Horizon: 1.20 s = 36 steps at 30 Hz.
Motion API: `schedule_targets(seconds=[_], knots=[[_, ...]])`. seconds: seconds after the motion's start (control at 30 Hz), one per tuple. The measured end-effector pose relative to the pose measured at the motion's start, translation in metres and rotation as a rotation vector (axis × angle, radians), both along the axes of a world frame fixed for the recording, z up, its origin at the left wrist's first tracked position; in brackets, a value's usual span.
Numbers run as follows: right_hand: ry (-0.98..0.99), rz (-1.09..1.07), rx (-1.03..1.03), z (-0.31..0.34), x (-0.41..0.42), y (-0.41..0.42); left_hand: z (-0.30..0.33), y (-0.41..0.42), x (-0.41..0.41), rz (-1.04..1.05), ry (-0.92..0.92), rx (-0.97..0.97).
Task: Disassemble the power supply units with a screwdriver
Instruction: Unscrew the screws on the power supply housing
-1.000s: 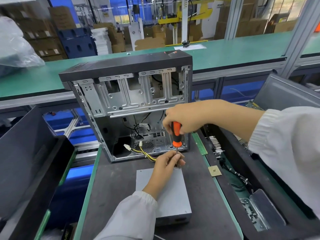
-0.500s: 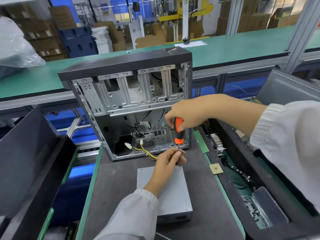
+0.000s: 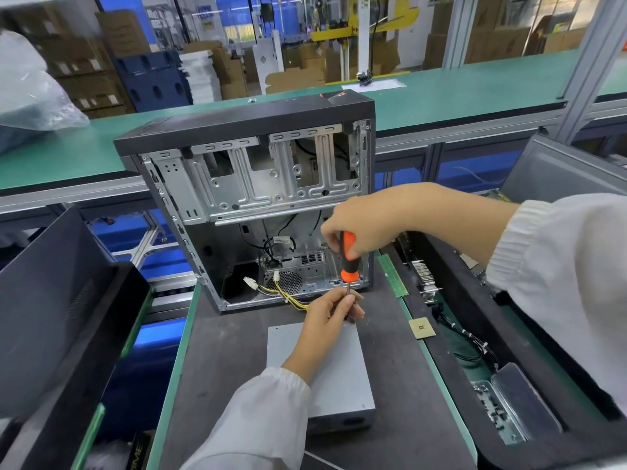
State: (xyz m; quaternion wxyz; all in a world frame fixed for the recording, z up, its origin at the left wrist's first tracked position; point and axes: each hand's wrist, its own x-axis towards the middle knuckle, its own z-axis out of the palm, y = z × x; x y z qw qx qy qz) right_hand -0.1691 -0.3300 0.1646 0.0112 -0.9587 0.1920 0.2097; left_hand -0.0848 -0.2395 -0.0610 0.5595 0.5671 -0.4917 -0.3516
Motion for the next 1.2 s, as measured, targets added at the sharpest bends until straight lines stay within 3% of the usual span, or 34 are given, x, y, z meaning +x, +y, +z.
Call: schedule_targets(seconds=[0.13,0.27,0.57,0.73,0.83,1.03,1.2], knots=[[-0.023,-0.061,0.095,0.007,-0.002,-0.002,-0.001,0.0,0.0,-0.001,-0.018,0.006],[-0.031,-0.253,-0.054,-0.002,0.001,0.001,-0.002,0.0,-0.001,0.005,-0.004,0.011],[0.029,-0.002,0.128,0.008,0.001,-0.007,-0.001,-0.001,-0.002,0.002,-0.014,0.01],[-0.074,-0.21,0.023,0.004,0.0,-0.004,0.0,-0.001,-0.001,0.004,-0.002,0.015],[-0.063,-0.193,-0.07,-0.006,0.003,-0.004,0.0,0.0,-0.002,0.001,-0.002,0.024],[-0.003,-0.038,0.097,0.006,-0.003,-0.01,0.002,-0.001,-0.002,0.006,-0.013,0.024],[-0.077,-0.246,0.018,0.005,-0.006,-0.006,0.0,-0.001,-0.002,0.005,-0.039,0.029]])
